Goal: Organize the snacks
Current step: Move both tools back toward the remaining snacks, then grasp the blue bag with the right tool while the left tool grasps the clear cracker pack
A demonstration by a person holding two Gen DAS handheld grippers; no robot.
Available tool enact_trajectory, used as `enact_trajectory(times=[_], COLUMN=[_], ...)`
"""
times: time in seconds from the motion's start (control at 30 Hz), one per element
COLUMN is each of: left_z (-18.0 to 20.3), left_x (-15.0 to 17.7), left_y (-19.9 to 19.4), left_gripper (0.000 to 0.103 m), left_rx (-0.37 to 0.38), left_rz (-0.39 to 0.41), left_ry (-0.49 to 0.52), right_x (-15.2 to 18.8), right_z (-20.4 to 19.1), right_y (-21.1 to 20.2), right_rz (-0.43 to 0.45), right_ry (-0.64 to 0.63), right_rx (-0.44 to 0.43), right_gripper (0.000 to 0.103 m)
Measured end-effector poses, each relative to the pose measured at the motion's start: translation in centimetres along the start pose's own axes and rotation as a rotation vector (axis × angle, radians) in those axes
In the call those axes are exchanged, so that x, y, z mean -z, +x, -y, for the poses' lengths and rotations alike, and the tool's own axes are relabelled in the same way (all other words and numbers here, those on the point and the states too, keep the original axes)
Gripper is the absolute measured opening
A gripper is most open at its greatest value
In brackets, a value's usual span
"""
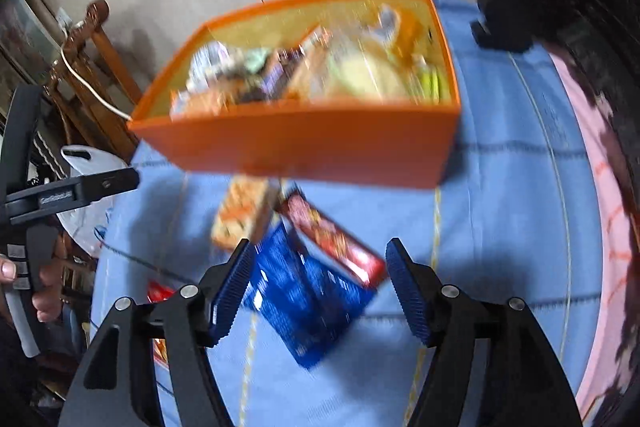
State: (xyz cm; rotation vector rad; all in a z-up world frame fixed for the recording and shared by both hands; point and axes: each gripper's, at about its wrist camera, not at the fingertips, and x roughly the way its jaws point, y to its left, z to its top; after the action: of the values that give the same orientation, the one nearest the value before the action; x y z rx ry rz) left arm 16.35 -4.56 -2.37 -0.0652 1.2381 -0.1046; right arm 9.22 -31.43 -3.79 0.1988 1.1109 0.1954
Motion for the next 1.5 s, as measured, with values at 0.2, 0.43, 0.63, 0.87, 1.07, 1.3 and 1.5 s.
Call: enact_trajectory(times=[0.2, 0.43, 0.63, 0.87, 1.07, 1.3, 1.5], left_z=[-2.3, -1.8, -1.1, -2.0, -0.2, 5.6, 9.0], left_x=[4.4, 6.4, 7.1, 6.8, 6.0, 4.4, 2.4], left_y=[1.6, 2.4, 2.6, 2.2, 2.6, 4.1, 7.1], left_gripper=[0.098, 0.098, 0.098, 0.098, 0.098, 0.098, 0.097], left_rx=[-0.023, -0.029, -0.038, -0.056, -0.047, -0.004, 0.007], left_rz=[-0.077, -0.131, -0.149, -0.143, -0.14, -0.128, -0.137], left_ry=[-0.055, -0.047, -0.011, -0.038, 0.002, 0.096, 0.096], right_x=[2.7, 3.0, 4.0, 4.8, 3.4, 4.8, 7.5], right_z=[0.9, 0.2, -5.7, -7.4, -5.0, -0.6, 1.8], right_y=[1.0, 2.1, 3.4, 8.9, 7.3, 2.3, 0.8], right_rz=[-0.041, -0.057, -0.056, -0.135, -0.127, -0.1, -0.122], right_ry=[-0.001, -0.004, -0.297, -0.52, -0.365, -0.158, -0.087], right_rx=[0.065, 0.027, 0.005, 0.153, 0.077, -0.037, -0.02], right_gripper=[0.068, 0.068, 0.068, 0.071, 0.046, 0.044, 0.044])
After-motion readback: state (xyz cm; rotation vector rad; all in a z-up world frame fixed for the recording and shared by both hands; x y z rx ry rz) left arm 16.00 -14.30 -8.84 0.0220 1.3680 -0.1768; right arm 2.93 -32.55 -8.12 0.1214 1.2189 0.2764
